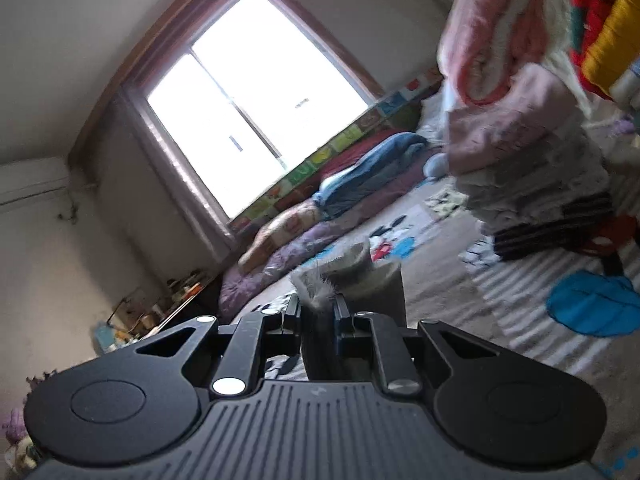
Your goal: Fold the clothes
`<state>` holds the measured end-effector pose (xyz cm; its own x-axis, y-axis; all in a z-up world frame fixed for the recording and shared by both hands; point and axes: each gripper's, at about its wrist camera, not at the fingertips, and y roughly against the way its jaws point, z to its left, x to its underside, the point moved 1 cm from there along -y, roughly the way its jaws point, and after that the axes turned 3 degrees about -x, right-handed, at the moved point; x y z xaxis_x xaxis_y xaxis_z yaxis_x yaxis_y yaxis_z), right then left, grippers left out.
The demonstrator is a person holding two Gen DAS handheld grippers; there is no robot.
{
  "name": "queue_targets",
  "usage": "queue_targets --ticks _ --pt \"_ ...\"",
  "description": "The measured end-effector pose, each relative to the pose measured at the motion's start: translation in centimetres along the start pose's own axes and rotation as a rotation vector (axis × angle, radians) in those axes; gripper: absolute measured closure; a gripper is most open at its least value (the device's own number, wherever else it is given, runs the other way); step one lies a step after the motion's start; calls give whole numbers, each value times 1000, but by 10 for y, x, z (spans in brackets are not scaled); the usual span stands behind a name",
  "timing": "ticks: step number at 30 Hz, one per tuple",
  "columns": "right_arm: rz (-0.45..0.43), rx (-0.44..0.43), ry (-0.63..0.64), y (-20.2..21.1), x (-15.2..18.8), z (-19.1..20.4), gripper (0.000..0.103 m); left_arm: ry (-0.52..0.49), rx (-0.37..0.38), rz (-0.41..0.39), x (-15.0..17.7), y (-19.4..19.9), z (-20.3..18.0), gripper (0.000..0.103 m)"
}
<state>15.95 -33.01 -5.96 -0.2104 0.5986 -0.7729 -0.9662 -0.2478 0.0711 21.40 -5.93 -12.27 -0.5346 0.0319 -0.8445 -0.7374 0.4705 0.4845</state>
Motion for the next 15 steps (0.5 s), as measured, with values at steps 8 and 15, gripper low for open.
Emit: queue_targets --ticks 8,15 --pt "87 -171 124 -30 22 70 87 570 158 -113 -3 47 111 52" --pt "226 -264 223 -74 75 130 87 878 368 -149 13 64 162 48"
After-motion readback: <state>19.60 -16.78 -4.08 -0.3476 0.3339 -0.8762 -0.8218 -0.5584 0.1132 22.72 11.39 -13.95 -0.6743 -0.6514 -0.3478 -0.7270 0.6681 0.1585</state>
